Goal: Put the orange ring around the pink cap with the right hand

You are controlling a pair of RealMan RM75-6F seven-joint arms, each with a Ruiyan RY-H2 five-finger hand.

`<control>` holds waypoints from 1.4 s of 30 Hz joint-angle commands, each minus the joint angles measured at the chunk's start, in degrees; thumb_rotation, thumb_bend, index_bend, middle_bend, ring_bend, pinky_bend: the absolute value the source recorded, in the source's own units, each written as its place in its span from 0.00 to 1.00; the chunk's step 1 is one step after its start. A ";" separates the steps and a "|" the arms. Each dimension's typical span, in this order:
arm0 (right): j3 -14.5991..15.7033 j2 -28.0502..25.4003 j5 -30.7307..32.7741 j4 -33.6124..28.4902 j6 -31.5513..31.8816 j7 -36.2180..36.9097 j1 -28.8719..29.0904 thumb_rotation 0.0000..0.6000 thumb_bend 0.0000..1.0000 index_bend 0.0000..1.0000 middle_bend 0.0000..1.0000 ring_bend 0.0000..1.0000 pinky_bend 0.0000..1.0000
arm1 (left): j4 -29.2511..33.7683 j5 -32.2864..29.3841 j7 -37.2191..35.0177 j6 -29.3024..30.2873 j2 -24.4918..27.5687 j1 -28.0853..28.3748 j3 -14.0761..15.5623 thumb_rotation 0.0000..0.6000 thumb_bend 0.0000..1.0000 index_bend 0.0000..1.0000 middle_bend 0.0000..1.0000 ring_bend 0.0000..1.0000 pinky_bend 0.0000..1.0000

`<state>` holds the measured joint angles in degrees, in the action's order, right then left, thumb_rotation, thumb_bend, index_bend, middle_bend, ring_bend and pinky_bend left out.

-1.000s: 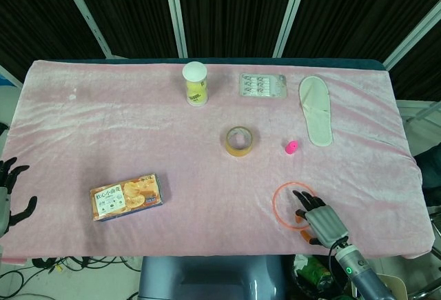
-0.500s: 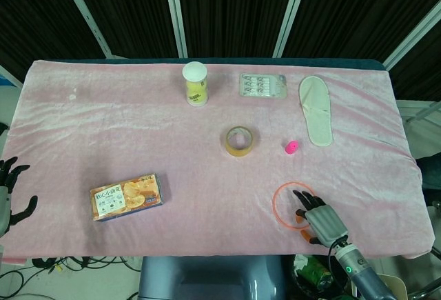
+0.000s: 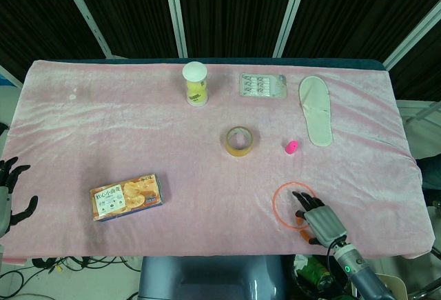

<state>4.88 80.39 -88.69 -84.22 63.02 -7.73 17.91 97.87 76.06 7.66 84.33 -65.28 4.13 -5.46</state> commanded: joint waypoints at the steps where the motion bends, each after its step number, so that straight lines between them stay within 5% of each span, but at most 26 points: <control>1: -0.05 0.13 0.17 0.22 -0.25 0.02 0.10 1.00 0.30 0.55 0.00 0.06 0.16 | 0.00 -0.04 0.01 -0.05 0.00 0.03 -0.03 1.00 0.34 0.20 0.07 0.00 0.00; 42: 0.13 0.81 0.74 0.67 -1.60 -0.45 0.88 1.00 0.32 0.59 0.00 0.06 0.16 | 0.02 0.02 -0.07 0.10 -0.04 0.01 -0.05 1.00 0.34 0.20 0.07 0.00 0.00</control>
<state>5.01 81.21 -87.95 -83.55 61.42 -8.18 18.79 97.89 76.08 7.59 84.43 -65.32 4.14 -5.51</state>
